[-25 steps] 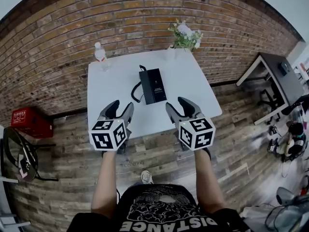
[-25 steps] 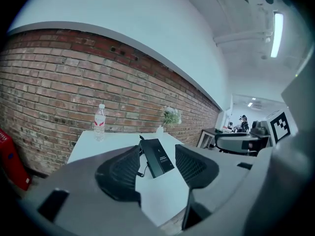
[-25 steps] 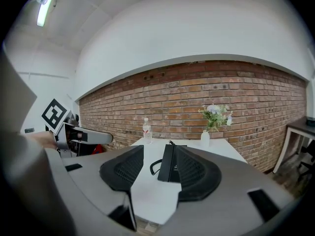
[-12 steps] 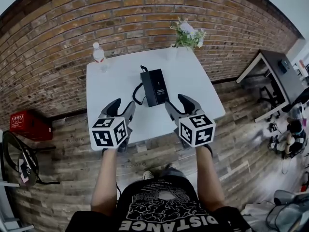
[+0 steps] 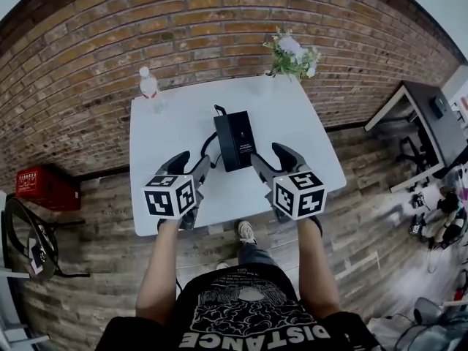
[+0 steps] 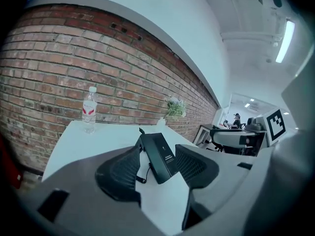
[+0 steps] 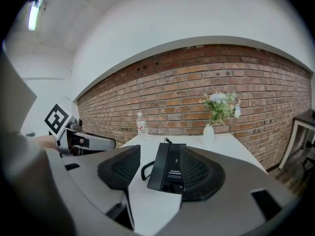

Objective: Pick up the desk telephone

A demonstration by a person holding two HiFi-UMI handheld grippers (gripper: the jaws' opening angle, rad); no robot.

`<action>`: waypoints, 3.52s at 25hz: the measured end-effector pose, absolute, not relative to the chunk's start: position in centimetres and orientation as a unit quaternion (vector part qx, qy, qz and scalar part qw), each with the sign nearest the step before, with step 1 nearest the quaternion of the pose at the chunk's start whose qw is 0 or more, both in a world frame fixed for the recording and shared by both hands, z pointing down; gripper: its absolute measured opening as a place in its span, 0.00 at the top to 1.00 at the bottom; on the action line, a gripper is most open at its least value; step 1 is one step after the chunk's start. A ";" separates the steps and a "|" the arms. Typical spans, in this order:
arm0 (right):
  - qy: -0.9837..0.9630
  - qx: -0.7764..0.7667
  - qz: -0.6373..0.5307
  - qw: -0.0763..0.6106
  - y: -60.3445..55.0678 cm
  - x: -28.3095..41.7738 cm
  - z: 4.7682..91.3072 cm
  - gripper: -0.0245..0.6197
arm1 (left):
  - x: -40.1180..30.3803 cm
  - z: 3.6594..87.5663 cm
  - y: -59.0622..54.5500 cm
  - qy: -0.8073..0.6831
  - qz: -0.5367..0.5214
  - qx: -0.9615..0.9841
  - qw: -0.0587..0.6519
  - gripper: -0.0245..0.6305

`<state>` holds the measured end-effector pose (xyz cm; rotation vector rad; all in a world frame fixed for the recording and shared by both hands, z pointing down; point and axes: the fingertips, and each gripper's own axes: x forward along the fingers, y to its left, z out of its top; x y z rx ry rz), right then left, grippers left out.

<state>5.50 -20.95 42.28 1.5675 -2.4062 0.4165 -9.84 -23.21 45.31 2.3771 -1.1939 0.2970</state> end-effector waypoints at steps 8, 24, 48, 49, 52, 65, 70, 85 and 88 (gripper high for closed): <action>-0.835 0.497 0.183 0.147 -25.6 7.1 46.5 0.60 | -7.6 49.8 -27.3 -0.437 0.129 0.843 0.284 0.64; -0.843 0.410 0.309 0.161 -32.8 8.1 55.3 0.60 | -3.0 56.8 -33.1 -0.364 0.127 0.824 0.415 0.64; -0.846 0.295 0.407 0.177 -34.3 4.9 60.5 0.55 | 0.1 59.0 -35.9 -0.310 0.065 0.810 0.494 0.61; -0.846 0.294 0.408 0.176 -34.3 4.9 60.5 0.55 | 0.2 59.0 -36.0 -0.309 0.065 0.810 0.495 0.61; -0.847 0.295 0.408 0.171 -34.3 4.9 60.5 0.55 | 0.7 59.2 -35.9 -0.306 0.079 0.810 0.494 0.61; -0.844 0.302 0.417 0.152 -34.4 5.0 60.7 0.54 | 1.3 59.6 -36.0 -0.318 0.082 0.800 0.502 0.63; -0.845 0.306 0.414 0.147 -34.4 5.1 60.3 0.54 | 1.2 59.1 -36.0 -0.327 0.080 0.802 0.493 0.63; -0.885 0.280 0.347 0.132 -36.2 2.9 54.4 0.55 | -1.1 53.5 -37.1 -0.369 0.030 0.811 0.453 0.63; -0.894 0.271 0.333 0.128 -36.3 1.8 53.0 0.55 | -2.2 52.0 -37.2 -0.380 0.019 0.813 0.441 0.63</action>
